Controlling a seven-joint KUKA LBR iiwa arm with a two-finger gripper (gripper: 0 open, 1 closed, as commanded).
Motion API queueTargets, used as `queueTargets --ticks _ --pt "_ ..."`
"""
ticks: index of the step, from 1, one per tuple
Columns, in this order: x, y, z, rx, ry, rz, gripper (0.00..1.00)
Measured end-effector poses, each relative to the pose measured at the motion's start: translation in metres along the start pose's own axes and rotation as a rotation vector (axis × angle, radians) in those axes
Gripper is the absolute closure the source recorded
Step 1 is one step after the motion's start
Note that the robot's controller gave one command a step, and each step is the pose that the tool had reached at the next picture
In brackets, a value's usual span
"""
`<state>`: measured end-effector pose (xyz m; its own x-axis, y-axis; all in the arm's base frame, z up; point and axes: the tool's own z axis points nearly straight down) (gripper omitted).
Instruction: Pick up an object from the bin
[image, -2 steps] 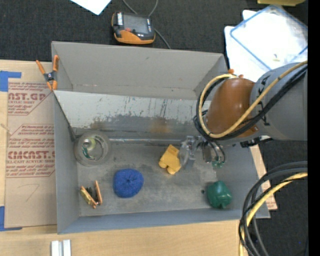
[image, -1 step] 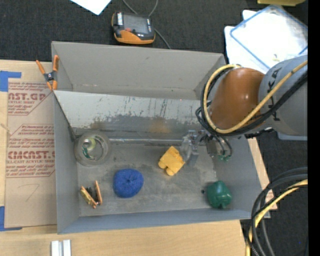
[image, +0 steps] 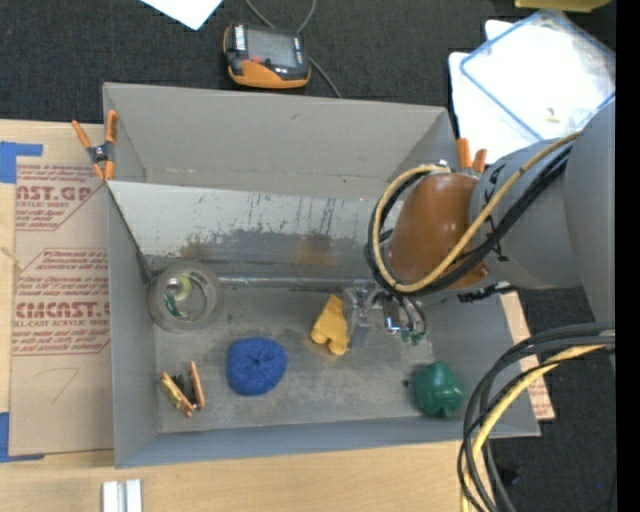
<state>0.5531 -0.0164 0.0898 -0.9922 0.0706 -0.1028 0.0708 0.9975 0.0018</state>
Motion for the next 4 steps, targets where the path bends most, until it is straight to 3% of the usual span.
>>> queueTargets --ticks 1,2,3,4 --pt "0.0035 -0.003 -0.0143 0.002 0.018 0.0 0.0" --pt "0.002 -0.003 -0.0155 0.002 0.013 0.0 1.0" --pt "0.0038 -0.003 -0.0139 0.002 0.019 -0.001 0.0" --pt "0.0039 -0.003 -0.0138 0.002 0.019 -0.001 1.0"
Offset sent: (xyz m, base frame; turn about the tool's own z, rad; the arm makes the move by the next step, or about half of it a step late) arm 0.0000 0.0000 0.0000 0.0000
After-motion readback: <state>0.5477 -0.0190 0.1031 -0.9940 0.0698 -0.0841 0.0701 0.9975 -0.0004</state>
